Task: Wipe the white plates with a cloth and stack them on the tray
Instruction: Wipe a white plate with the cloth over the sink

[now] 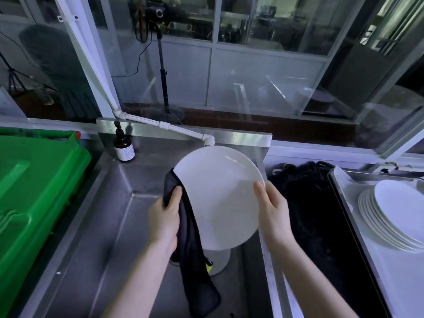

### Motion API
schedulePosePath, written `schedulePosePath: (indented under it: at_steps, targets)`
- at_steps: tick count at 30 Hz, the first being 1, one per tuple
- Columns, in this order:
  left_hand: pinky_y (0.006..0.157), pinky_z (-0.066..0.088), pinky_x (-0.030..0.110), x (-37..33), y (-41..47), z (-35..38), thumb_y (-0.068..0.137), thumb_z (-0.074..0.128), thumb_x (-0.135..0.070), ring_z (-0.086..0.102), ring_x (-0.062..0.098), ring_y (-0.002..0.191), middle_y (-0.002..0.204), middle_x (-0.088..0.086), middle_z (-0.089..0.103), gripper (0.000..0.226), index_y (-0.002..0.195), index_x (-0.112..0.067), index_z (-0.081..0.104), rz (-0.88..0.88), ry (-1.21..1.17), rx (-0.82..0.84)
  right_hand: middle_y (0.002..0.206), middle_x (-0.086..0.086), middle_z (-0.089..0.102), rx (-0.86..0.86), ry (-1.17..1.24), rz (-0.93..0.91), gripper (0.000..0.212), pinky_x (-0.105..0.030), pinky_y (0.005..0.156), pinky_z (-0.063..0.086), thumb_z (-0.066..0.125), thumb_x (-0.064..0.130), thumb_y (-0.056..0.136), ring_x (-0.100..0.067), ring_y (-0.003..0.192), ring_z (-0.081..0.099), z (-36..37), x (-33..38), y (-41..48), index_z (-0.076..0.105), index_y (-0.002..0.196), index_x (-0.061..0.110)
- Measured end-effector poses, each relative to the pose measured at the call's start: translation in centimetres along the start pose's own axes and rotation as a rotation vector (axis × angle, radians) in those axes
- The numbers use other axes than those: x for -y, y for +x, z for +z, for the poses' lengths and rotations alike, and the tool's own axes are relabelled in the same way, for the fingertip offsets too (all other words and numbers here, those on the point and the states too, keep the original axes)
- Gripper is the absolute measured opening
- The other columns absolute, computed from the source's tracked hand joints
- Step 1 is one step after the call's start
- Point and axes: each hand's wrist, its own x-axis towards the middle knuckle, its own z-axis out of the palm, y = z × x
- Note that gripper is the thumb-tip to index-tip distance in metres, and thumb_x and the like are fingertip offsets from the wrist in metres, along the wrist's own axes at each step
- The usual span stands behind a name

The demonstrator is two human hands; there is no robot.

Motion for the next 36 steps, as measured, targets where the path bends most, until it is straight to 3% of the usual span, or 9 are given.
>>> schedulePosePath:
  at_steps: [5,9,11,14,19,24,29,31,36]
  targets:
    - [0.055,0.041,0.016,-2.3,0.2,-1.0,0.089,0.068,-0.033,0.057,0.005,0.06,0.066,-0.005,0.067,0.026,0.072,-0.014,0.061,0.362,0.271,0.096,0.095,0.01,0.076,0.292,-0.241,-0.091,0.01,-0.034,0.082,0.056,0.068,0.036,0.094,-0.007,0.091,0.07,-2.6,3.3,3.1,0.072,0.101,0.03]
    - [0.049,0.031,0.018,-3.0,0.4,0.1,0.079,0.078,-0.034,0.037,0.006,0.051,0.053,0.003,0.054,0.041,0.064,-0.006,0.054,0.632,0.517,0.254,0.056,0.005,0.043,0.408,-0.728,-0.384,0.045,-0.018,0.053,0.033,0.057,0.041,0.099,-0.006,0.055,0.043,-0.7,4.3,3.8,0.05,0.068,0.01]
    - [0.054,0.035,0.027,-2.5,0.7,0.1,0.077,0.077,-0.039,0.041,0.007,0.056,0.061,0.012,0.061,0.043,0.069,-0.002,0.057,0.571,0.503,0.318,0.053,-0.002,0.04,0.362,-0.703,-0.475,0.047,-0.021,0.052,0.029,0.057,0.033,0.101,-0.009,0.054,0.038,-0.5,3.6,3.4,0.048,0.067,0.002]
    - [0.066,0.046,0.036,-1.0,0.5,-0.5,0.084,0.072,-0.035,0.061,0.004,0.066,0.077,-0.003,0.073,0.014,0.077,-0.024,0.068,0.413,0.365,0.301,0.054,-0.008,0.046,0.209,-0.603,-0.4,0.048,-0.024,0.052,0.028,0.058,0.035,0.1,-0.011,0.054,0.036,-1.1,2.5,3.0,0.054,0.067,0.0]
    - [0.075,0.055,0.049,-0.3,-0.1,-1.0,0.079,0.067,-0.052,0.069,0.034,0.084,0.082,0.015,0.072,0.044,0.08,-0.008,0.064,0.143,0.125,0.113,0.051,0.007,0.035,-0.129,-0.28,-0.143,0.056,-0.024,0.048,0.023,0.051,0.043,0.102,-0.007,0.049,0.03,-0.6,1.1,2.7,0.042,0.062,0.005]
    - [0.056,0.039,0.026,-2.3,0.8,-1.4,0.087,0.071,-0.03,0.052,0.012,0.061,0.067,0.013,0.065,0.035,0.074,-0.001,0.057,0.354,0.32,0.203,0.051,0.004,0.035,0.07,-0.489,-0.252,0.053,-0.024,0.049,0.024,0.051,0.042,0.101,-0.011,0.051,0.032,-1.0,2.0,3.4,0.036,0.059,0.012]
    - [0.048,0.03,0.017,-4.2,0.5,-0.1,0.081,0.078,-0.019,0.041,-0.005,0.048,0.048,-0.017,0.051,0.035,0.056,-0.031,0.056,0.545,0.562,0.527,0.047,0.002,0.032,0.345,-0.693,-0.546,0.05,-0.017,0.05,0.03,0.061,0.03,0.099,-0.008,0.049,0.037,0.0,2.9,2.9,0.046,0.06,0.003]
    - [0.055,0.033,0.023,-4.0,0.7,-0.3,0.085,0.074,-0.024,0.043,-0.003,0.056,0.058,-0.012,0.059,0.021,0.067,-0.021,0.062,0.536,0.507,0.425,0.048,0.001,0.033,0.243,-0.624,-0.484,0.05,-0.02,0.049,0.028,0.059,0.035,0.099,-0.008,0.049,0.035,-0.5,2.9,3.2,0.047,0.06,0.006]
    - [0.061,0.042,0.025,-2.3,0.4,-1.0,0.092,0.063,-0.038,0.057,0.01,0.069,0.084,0.014,0.071,0.039,0.088,0.001,0.062,0.293,0.232,0.127,0.049,0.009,0.035,-0.047,-0.305,-0.224,0.052,-0.024,0.049,0.024,0.053,0.04,0.102,-0.007,0.05,0.03,-0.5,2.2,3.0,0.045,0.057,0.015]
